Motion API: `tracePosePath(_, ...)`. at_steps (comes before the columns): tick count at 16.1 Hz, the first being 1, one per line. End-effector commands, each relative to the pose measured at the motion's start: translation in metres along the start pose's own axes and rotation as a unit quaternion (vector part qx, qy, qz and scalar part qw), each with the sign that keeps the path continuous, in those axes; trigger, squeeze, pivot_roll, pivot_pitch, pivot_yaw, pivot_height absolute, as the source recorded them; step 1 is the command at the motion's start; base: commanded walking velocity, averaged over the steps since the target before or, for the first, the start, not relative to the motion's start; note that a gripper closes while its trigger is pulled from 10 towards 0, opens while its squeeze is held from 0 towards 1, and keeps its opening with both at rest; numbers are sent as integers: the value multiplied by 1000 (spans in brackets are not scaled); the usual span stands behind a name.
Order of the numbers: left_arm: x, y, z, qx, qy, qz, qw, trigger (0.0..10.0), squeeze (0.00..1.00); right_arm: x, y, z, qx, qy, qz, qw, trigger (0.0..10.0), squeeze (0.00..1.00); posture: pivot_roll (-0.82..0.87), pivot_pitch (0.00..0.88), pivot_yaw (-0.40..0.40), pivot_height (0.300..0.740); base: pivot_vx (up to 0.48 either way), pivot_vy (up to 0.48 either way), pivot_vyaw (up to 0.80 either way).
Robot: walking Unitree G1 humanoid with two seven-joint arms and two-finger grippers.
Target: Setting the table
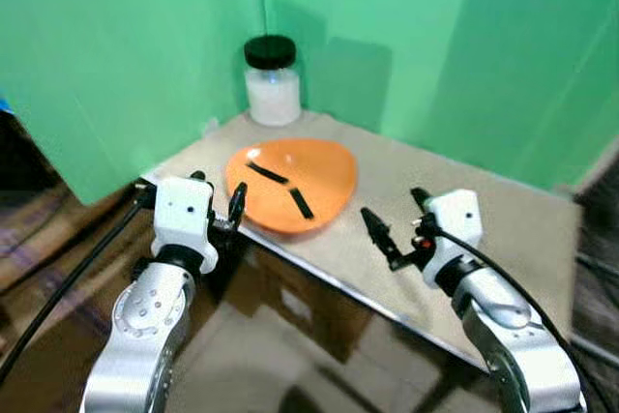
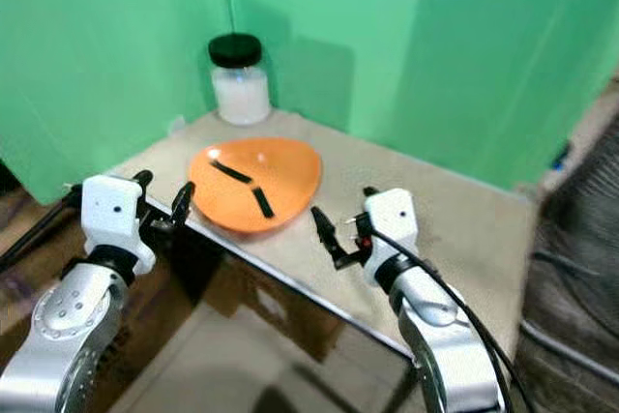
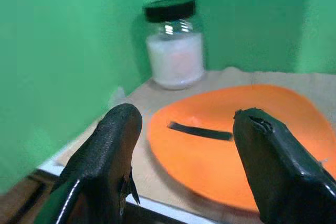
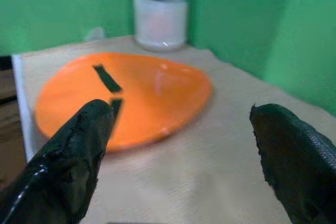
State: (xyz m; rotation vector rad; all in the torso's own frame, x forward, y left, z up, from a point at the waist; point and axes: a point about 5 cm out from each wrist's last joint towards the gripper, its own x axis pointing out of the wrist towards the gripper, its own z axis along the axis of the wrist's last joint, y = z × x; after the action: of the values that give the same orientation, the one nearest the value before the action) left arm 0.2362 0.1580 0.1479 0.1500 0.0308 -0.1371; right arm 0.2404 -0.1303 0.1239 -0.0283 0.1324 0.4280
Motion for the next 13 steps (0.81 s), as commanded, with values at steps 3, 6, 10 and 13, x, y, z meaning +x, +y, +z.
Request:
tracePosePath(3, 1, 6, 0, 9, 2, 6, 1000, 10000, 0, 3, 5, 4, 1, -11, 10, 1000, 10000, 1000, 29, 18, 19, 740, 305, 0, 0)
tracePosePath(6, 4, 7, 0, 11, 0, 7, 1000, 10000, 0, 3, 4, 5, 0, -13, 11, 1000, 10000, 1000, 28, 17, 16, 740, 307, 0, 0)
tracePosePath(10, 7, 11, 1, 15, -3, 8, 1000, 10000, 0, 5, 4, 7, -2, -16, 13, 1000, 10000, 1000, 28, 10, 17, 740, 307, 0, 0)
tracePosePath(13, 12, 14, -1, 30, 2, 4, 1000, 10000, 0, 8, 5, 7, -5, -15, 24, 1000, 10000, 1000, 26, 5, 20, 740, 185, 0, 0)
